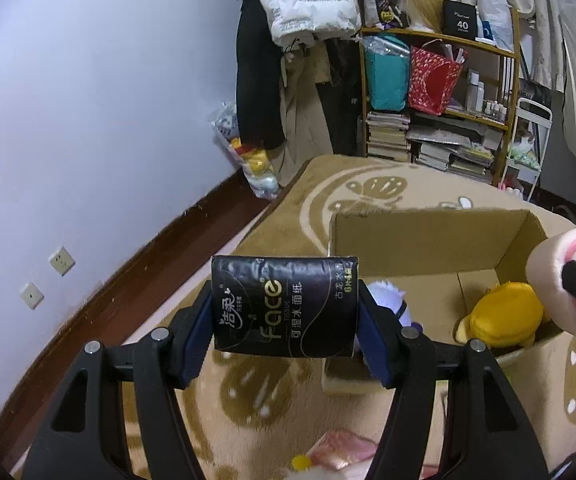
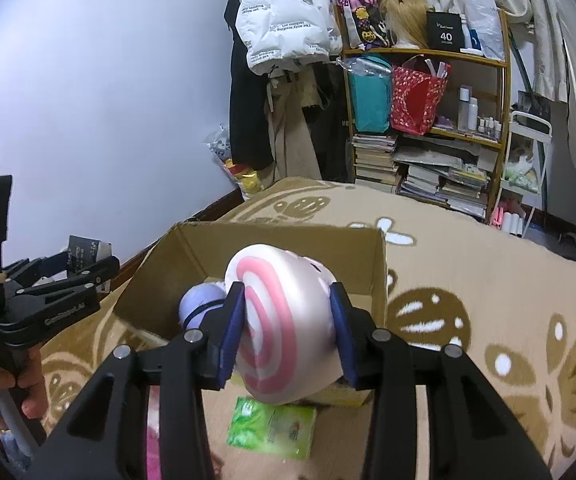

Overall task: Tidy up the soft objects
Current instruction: 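Carry the tissue pack with the left tool while the right tool carries the cushion over the box, then open the left tool into the box while the right tool drops the cushion inside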

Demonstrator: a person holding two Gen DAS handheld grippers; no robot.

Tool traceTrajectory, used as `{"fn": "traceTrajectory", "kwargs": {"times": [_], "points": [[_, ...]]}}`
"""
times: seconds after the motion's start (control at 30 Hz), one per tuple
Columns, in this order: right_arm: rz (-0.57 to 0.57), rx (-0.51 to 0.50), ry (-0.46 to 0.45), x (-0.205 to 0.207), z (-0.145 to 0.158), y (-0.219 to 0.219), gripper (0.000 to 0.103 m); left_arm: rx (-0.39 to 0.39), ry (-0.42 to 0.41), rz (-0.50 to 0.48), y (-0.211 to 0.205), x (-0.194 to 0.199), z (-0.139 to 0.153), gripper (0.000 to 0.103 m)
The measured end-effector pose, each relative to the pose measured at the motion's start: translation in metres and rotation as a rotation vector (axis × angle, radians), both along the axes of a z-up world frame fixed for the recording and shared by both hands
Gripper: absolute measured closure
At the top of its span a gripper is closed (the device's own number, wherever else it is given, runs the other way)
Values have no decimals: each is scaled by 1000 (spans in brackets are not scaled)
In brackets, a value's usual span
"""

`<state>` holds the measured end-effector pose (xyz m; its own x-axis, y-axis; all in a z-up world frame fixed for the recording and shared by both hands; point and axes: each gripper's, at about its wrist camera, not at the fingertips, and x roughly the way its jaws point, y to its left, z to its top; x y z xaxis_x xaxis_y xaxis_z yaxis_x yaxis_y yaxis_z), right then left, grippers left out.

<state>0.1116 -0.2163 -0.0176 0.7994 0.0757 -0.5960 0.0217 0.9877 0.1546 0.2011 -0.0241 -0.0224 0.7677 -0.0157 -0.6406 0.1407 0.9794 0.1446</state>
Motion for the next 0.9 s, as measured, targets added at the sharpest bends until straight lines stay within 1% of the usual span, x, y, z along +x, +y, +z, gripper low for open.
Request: {"fn": "traceTrajectory", "kwargs": {"times": [0.17,0.33,0.5,0.6,0.7,0.73,0.77,0.8,0.87,0.9], "points": [[12,-3,1,18,-5,-2,57,-6,-43,-38,-11,3,9,40],[22,15,-14,23,-10,-3,53,6,-58,-67,-24,3,14,39],[31,26,-14,29,-16,-1,51,15,-48,-89,-33,5,8,39],[31,39,-9,31,-19,-1,51,37,-39,-94,-40,6,1,39],[29,46,-6,31,-22,-3,48,57,-27,-101,-44,6,-5,38],[26,45,-7,30,-22,-4,46,61,-22,-102,-45,6,-6,38],[20,47,-13,29,-20,-5,39,61,-19,-101,-45,6,-7,36],[14,51,-17,29,-19,-7,35,58,-19,-100,-45,5,-7,36],[-4,61,-36,24,-14,-11,21,49,-25,-101,-43,2,-6,34],[-11,67,-44,22,-12,-12,17,44,-27,-101,-41,0,-5,33]]}}
